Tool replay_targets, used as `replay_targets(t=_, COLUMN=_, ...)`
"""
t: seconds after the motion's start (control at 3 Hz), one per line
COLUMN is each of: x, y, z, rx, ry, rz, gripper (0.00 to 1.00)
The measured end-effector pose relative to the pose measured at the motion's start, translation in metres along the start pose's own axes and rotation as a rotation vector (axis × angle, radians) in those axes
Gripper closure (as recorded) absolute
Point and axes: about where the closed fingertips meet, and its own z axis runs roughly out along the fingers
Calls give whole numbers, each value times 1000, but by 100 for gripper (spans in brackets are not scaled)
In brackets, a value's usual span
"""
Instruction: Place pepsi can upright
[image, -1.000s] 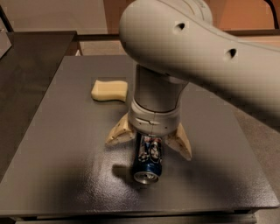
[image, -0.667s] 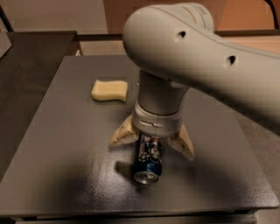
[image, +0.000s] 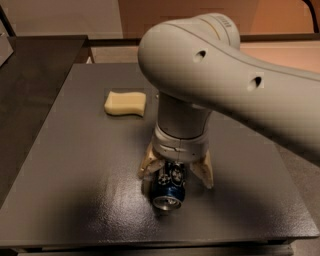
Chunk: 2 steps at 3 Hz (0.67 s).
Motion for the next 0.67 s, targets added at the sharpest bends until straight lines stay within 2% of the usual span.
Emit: replay_targets(t=0.67, x=-6, y=-4, z=-4, rx=-14, ry=3, rz=5, gripper=68)
